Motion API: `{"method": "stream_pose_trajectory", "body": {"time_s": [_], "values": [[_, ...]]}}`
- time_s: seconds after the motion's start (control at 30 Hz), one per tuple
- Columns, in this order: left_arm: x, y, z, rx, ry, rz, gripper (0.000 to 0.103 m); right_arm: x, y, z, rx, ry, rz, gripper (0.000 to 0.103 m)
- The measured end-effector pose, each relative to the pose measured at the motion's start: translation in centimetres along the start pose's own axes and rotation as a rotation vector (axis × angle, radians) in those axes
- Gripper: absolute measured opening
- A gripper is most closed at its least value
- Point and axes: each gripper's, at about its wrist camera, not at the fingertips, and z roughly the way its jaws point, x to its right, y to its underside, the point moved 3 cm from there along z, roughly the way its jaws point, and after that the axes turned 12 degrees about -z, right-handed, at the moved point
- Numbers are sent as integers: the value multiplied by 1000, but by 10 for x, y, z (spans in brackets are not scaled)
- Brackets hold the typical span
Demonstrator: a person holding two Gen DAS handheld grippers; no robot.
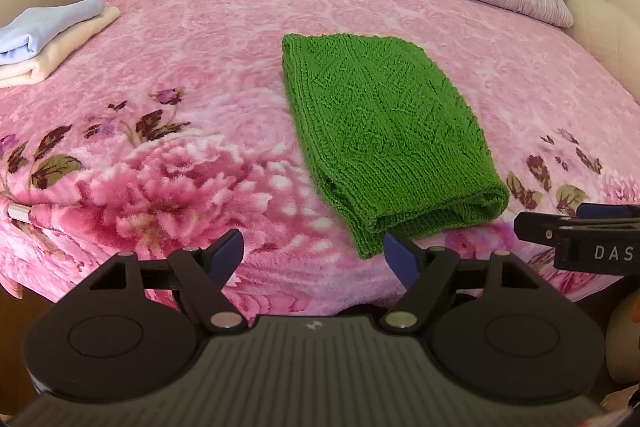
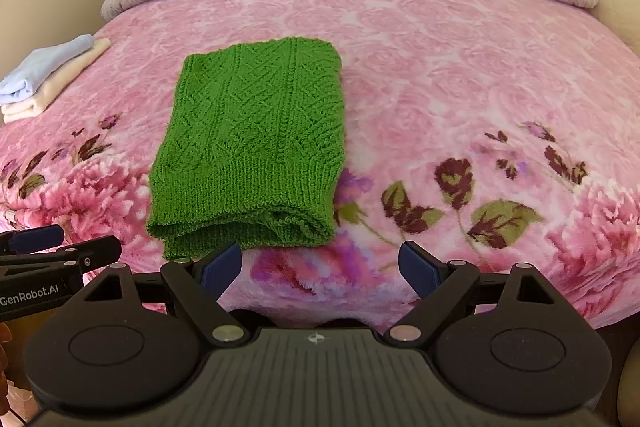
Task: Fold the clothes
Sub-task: 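Grasp the folded vest with both grippers and lift it off the bed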
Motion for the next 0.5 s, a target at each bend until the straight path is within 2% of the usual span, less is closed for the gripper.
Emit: {"method": "stream_pose_trajectory", "body": {"time_s": [0.1,0.17,0.33,0.5], "values": [[-4,-3,1,-1,25,-24,76,2,0,0,-2,-3,2,88],[-10,-6,3,-3,72,-68,77,4,1,0,-3,-4,3,88],[-39,-18,9,-7,259,-288,77,17,1,5,17,-49,54,88],[-64,-34,32,-41,440,-527,76,42,-6,21,60,-177,187,88]]}}
